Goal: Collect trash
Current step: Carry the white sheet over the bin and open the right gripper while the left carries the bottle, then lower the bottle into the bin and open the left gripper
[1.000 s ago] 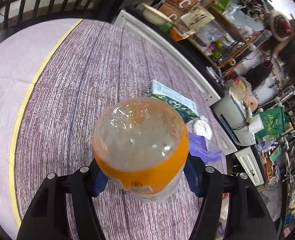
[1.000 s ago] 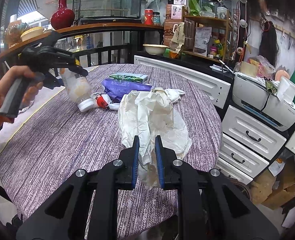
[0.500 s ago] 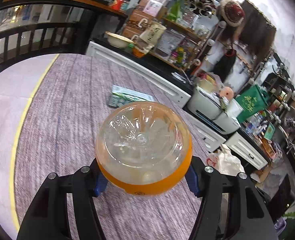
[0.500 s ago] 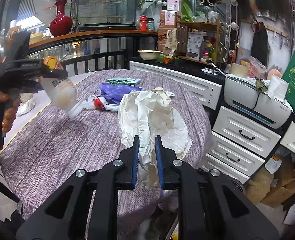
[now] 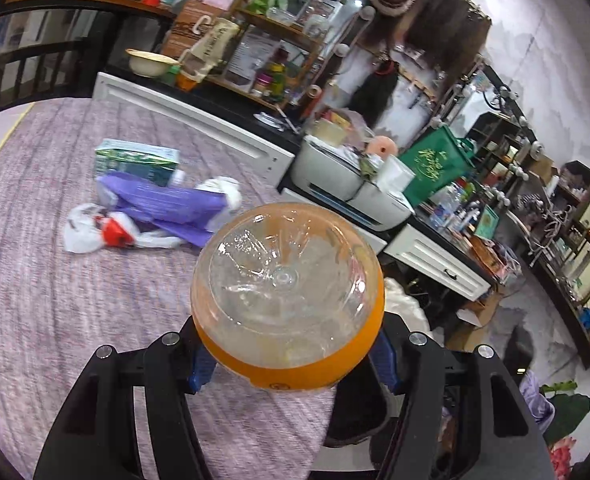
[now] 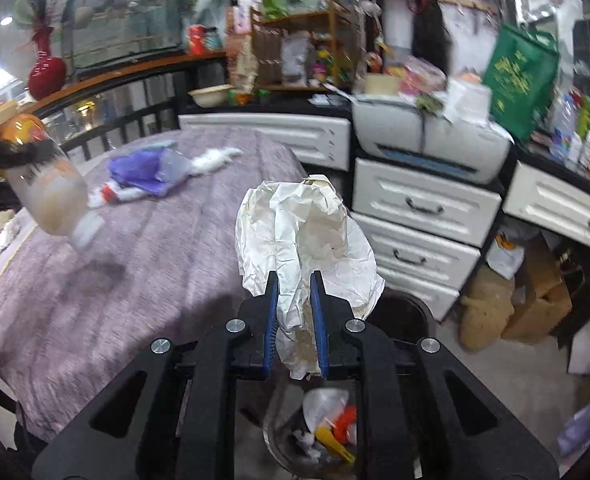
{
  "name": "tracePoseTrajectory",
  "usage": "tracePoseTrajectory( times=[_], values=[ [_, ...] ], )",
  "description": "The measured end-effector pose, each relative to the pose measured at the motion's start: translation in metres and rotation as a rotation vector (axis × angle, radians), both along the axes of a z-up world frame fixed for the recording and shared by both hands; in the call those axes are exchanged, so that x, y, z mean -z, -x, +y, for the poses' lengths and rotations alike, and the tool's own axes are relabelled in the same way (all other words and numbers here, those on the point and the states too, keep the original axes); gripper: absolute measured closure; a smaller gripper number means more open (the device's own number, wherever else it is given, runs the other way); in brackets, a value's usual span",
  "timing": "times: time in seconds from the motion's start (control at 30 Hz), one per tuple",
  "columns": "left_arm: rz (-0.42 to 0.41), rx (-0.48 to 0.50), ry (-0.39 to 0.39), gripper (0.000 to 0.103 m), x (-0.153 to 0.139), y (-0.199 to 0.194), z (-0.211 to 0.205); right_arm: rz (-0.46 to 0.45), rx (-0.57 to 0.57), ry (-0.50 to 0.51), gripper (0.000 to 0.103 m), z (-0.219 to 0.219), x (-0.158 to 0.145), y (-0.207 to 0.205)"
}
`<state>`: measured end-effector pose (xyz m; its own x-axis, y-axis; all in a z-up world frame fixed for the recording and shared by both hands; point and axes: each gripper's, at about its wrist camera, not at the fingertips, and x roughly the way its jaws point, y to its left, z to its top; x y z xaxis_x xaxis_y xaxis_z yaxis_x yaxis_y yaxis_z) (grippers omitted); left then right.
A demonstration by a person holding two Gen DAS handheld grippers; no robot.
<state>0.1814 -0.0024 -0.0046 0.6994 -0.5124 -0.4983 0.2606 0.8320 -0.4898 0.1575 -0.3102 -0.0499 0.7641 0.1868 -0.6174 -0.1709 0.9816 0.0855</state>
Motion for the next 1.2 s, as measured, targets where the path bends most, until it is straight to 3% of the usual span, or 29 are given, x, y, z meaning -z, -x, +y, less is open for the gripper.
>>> tracePoseTrajectory(
  times=[0.23,0.3,0.37,0.43,0.7,0.77,0.83,1.0,1.2],
  values=[
    [-0.007,0.105,0.002,0.042,0.004,0.001,-0.061,0.163,0.101,-0.031,0.086,-0.043,0.065,-0.012],
    [0.015,0.13,-0.001,0.042,0.011,-0.001,-0.077,0.193,0.127,-0.035,0.079,-0.051,0.085,-0.013],
    [0.034,0.152,-0.017,0.042,0.02,-0.004,-0.096,0.217,0.171,-0.042,0.055,-0.06,0.102,-0.011],
    [0.049,0.176,-0.045,0.042,0.03,-0.005,-0.115,0.234,0.198,-0.074,0.045,-0.067,0.111,-0.008],
    [0.082,0.248,-0.157,0.042,0.069,-0.01,-0.175,0.195,0.296,-0.096,0.045,-0.095,0.107,0.015],
    [0.088,0.267,-0.184,0.042,0.077,-0.012,-0.187,0.161,0.333,-0.088,0.04,-0.103,0.099,0.024],
    [0.101,0.275,-0.202,0.042,0.084,-0.014,-0.194,0.123,0.364,-0.091,0.033,-0.111,0.091,0.032],
    [0.116,0.28,-0.249,0.042,0.098,-0.019,-0.205,0.05,0.42,-0.099,0.033,-0.121,0.078,0.047],
    [0.144,0.307,-0.324,0.041,0.116,-0.023,-0.224,0.025,0.436,-0.113,0.033,-0.128,0.07,0.055]
  ],
)
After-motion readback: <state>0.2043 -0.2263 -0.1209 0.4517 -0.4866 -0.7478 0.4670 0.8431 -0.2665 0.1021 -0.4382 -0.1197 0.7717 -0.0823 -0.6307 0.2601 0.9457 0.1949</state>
